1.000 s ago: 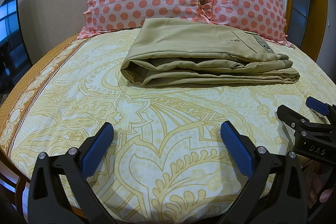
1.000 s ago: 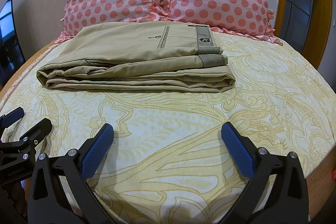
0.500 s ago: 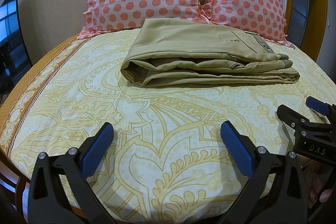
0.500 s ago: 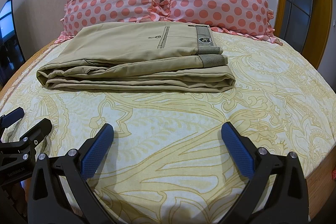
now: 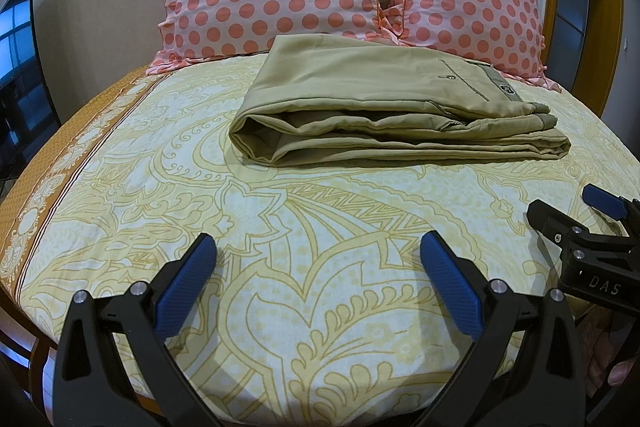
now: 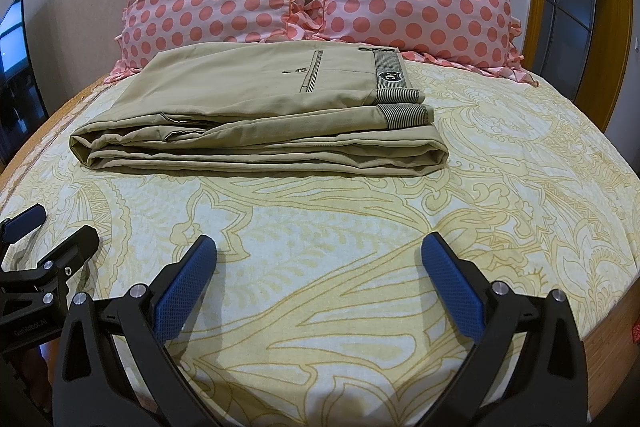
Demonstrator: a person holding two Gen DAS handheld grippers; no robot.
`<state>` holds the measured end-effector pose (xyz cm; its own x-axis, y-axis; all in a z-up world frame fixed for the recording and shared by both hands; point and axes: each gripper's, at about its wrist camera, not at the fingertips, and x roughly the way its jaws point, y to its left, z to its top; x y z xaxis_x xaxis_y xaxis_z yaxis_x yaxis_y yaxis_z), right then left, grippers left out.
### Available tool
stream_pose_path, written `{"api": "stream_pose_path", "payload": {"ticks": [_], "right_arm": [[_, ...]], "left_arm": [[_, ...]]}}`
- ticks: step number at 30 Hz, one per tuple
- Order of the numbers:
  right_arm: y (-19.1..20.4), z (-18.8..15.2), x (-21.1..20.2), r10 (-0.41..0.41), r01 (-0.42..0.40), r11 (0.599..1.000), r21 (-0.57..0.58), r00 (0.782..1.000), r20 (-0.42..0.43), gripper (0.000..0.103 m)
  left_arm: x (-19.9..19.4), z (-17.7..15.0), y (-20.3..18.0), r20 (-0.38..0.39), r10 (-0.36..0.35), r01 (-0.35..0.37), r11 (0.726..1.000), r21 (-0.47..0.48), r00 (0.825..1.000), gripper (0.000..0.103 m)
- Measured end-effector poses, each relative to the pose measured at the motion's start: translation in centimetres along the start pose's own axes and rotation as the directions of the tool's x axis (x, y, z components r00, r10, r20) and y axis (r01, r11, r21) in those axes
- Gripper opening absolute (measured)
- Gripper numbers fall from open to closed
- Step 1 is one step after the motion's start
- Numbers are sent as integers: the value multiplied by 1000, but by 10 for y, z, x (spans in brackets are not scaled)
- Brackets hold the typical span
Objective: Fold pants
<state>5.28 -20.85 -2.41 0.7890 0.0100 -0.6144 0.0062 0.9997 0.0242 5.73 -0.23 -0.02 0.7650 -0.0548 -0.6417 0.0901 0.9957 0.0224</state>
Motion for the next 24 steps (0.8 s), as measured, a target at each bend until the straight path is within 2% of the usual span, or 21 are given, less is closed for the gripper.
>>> {"api": "stream_pose_path", "payload": {"ticks": [24], "right_arm": [[0,0,-1,1,-1,1000,-1,1000,1,102]], "left_arm": [[-1,-1,1,16,2,-2,1000,-8,1000,101]]}}
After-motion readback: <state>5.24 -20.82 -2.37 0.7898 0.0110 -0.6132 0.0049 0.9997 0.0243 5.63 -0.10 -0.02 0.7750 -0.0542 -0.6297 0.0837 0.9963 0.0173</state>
